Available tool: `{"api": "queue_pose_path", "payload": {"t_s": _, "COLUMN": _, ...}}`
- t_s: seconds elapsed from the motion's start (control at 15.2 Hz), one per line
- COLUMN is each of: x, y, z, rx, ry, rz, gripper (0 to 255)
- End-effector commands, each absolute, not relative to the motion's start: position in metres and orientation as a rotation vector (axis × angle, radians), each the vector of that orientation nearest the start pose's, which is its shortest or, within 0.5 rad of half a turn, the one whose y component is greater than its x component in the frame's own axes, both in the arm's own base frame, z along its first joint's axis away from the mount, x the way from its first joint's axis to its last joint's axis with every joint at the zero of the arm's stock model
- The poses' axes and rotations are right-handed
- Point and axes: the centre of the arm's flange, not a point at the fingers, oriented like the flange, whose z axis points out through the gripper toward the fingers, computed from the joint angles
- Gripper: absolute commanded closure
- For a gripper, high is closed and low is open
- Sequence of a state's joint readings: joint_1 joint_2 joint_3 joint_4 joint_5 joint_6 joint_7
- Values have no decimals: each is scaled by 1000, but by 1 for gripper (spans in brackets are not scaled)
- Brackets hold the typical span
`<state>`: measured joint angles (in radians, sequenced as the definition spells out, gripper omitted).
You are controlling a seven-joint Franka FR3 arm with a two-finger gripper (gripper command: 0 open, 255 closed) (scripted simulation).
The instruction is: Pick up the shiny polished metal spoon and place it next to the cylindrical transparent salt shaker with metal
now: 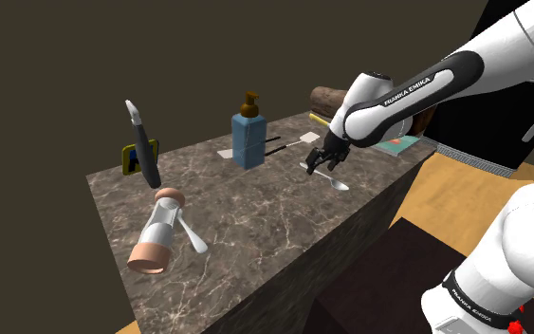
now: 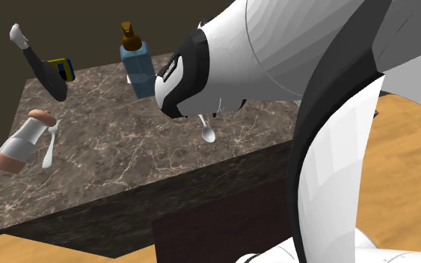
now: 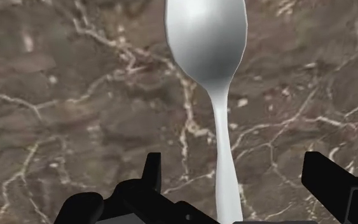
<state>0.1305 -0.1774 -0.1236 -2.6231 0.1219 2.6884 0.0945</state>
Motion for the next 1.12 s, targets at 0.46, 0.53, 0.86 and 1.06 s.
{"api": "queue_pose_path", "payload": {"t_s": 0.46, "x": 446, "y": 0, "z": 333, "rx": -3007, "ry": 289, "rz": -357, "gripper": 255}}
{"api": "queue_pose_path", "payload": {"t_s": 0.53, "x": 446, "y": 0, "z": 333, "rx": -3007, "ry": 289, "rz": -357, "gripper": 255}}
{"api": "queue_pose_path", "payload": {"t_s": 0.86, "x": 446, "y": 0, "z": 338, "rx": -3007, "ry": 289, "rz": -357, "gripper": 255}}
{"api": "queue_pose_path", "payload": {"t_s": 1.06, "x": 446, "y": 0, "z": 354, "rx": -3007, "ry": 289, "rz": -357, "gripper": 255}}
